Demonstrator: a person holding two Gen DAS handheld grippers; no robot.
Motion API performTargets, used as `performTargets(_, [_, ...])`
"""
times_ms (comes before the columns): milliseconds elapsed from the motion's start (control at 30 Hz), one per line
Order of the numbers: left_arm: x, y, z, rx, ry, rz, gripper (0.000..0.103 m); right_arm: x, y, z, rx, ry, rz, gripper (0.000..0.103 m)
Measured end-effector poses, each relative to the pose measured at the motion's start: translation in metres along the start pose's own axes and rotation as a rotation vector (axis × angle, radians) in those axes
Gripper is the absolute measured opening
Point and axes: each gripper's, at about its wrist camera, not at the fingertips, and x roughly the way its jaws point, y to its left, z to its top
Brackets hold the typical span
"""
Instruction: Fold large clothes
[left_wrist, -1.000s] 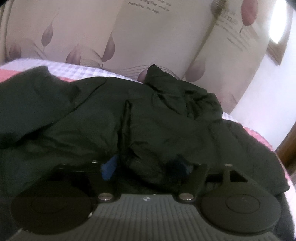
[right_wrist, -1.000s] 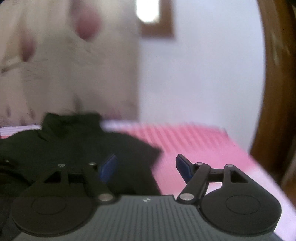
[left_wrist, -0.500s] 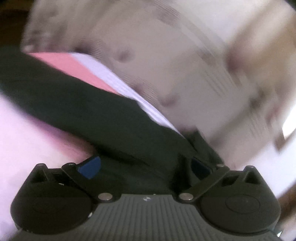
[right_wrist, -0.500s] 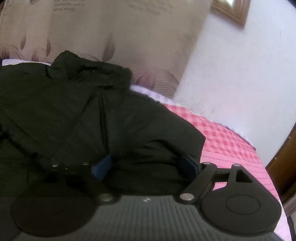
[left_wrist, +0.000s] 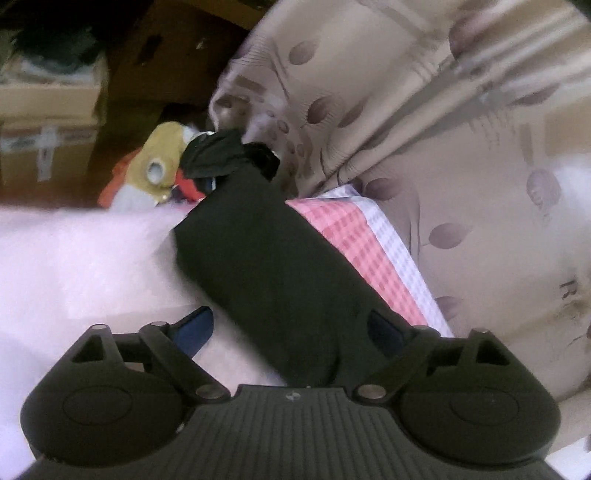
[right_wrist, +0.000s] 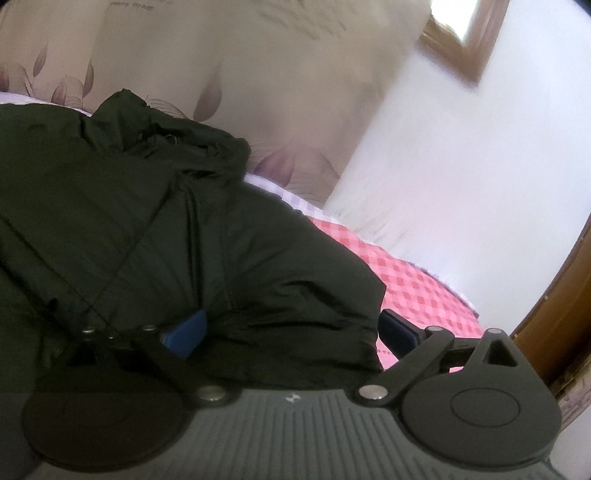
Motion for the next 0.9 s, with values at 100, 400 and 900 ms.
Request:
performTargets(100, [0.019, -0.007, 0.006, 0.051, 0.001, 0.043, 0.027, 0.0, 0.003, -0.001, -0.016, -0.007, -0.017, 0.101])
performTargets(400, [-0.013, -0.084, -0.002, 0.165, -0.191, -0.109, 0.005, 0.004, -0.013, -0.002, 0.077, 0.01, 0.05, 0.102])
performTargets(900, [-0.053, -0.371, -0.236, 0.711, -0.014, -0.664, 0.006, 0.008, -0.068, -0.017, 0.41, 0.005, 0.264, 0.102])
